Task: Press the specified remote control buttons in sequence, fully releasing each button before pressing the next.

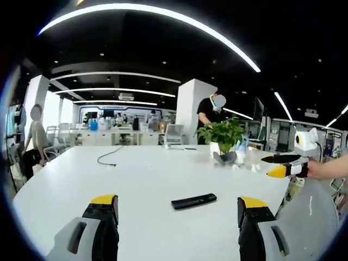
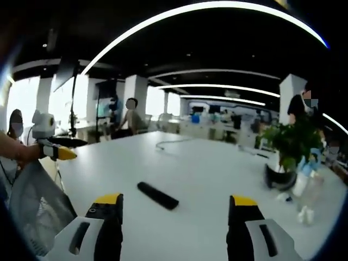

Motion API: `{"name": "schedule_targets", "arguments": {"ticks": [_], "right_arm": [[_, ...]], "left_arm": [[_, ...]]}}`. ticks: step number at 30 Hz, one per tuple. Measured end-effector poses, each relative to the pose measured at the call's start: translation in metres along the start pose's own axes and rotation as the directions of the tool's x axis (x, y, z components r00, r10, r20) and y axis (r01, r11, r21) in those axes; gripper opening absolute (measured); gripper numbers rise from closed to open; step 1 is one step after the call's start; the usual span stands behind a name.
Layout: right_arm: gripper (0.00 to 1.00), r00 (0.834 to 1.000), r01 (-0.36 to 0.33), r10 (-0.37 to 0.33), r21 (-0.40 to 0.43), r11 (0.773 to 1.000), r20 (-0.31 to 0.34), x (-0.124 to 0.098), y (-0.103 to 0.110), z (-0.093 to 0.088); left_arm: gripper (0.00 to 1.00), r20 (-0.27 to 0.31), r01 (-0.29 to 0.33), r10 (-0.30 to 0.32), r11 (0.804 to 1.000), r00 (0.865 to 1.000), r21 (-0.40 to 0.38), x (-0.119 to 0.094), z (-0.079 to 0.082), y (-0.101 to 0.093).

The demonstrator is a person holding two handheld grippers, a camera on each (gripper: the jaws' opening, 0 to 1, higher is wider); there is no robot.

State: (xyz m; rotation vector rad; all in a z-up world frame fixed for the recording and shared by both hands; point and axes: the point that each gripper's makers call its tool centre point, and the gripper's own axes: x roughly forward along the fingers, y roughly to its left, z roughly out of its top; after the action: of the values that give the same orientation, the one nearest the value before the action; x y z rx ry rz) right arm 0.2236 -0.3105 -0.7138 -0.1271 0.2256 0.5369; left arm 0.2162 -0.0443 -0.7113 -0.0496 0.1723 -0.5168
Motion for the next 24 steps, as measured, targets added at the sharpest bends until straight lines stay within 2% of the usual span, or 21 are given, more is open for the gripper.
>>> {"name": "schedule_targets", "arguments": {"ticks": [5,10,16,20,24], "right_arm": [[0.79,1.000,-0.005,0.005,0.025,1.000,-0.015,0.001,0.001,-0.002],[0.78,0.999,-0.006,0.006,-0.009,1.000,-0.032,0.001,0.007,-0.003],[0.78,0.998,-0.030,0.028,-0.023,0.999,-0.060,0.004,0.011,-0.007],[0.78,0.999,-0.021,0.020,-0.026,0.999,-0.049,0.002,0.008,-0.006],[0.77,1.000,-0.002,0.003,0.026,1.000,-0.028,0.001,0.000,-0.004]], "left_arm": [[0.95,0.003,-0.017,0.017,1.000,1.000,0.015,-0.001,0.001,0.001],[0.94,0.013,0.001,-0.001,1.000,1.000,0.001,-0.001,0.002,0.000],[0.94,0.010,-0.015,0.015,1.000,1.000,0.007,0.000,0.002,0.002],[0.94,0.012,-0.006,0.007,1.000,1.000,-0.003,-0.001,0.002,0.001],[0.94,0.009,-0.026,0.026,1.000,1.000,0.006,-0.001,0.002,0.003]]}}
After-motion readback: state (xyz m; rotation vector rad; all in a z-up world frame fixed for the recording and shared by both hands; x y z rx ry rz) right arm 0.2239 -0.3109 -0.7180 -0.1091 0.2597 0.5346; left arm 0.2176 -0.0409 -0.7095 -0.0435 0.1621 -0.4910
